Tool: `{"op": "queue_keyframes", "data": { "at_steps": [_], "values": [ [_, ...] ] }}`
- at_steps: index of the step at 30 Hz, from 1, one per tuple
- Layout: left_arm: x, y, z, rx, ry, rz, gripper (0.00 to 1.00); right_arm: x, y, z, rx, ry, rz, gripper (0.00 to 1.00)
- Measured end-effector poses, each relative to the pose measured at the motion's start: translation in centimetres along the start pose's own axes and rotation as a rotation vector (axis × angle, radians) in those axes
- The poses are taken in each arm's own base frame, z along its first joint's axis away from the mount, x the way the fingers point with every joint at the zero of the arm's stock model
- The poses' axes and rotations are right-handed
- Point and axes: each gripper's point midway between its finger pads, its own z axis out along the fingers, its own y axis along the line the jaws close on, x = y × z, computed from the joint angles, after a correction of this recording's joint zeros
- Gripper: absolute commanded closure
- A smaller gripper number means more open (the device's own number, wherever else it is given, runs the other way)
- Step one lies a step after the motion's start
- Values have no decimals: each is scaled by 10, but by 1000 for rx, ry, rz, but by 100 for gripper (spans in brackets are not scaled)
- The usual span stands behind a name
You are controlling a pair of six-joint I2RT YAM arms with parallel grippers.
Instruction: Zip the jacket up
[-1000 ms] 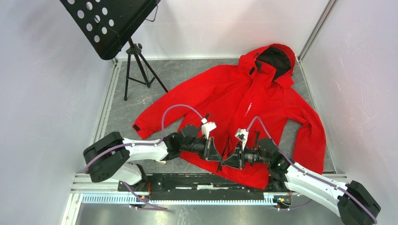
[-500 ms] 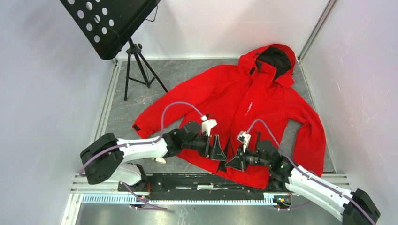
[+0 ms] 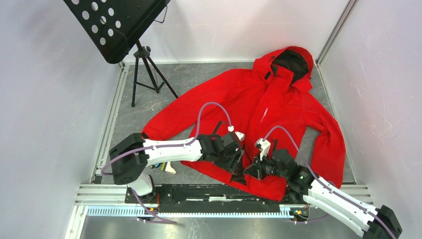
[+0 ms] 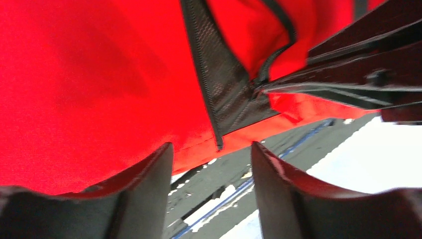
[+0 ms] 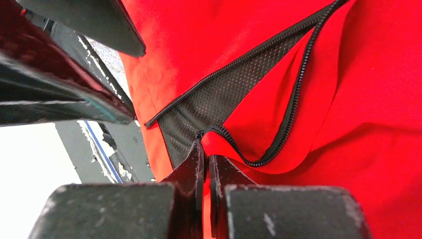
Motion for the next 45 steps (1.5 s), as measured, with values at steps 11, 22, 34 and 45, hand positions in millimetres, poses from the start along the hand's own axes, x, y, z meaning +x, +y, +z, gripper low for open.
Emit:
{"op": "queue_keyframes", "data": {
  "at_steps": [11, 22, 34, 45],
  "values": [
    [14, 13, 18, -99, 91, 22, 40, -8, -4, -3, 35, -33, -4, 100],
    [11, 19, 40, -164, 100, 31, 50, -12, -4, -4, 37, -54, -8, 100],
    [4, 32, 39, -243, 61, 47, 87, -13, -4, -4, 41, -58, -8, 100],
    [-15, 52, 6, -362, -39, 72, 98, -12, -5, -4, 47, -53, -4, 100]
  ]
}}
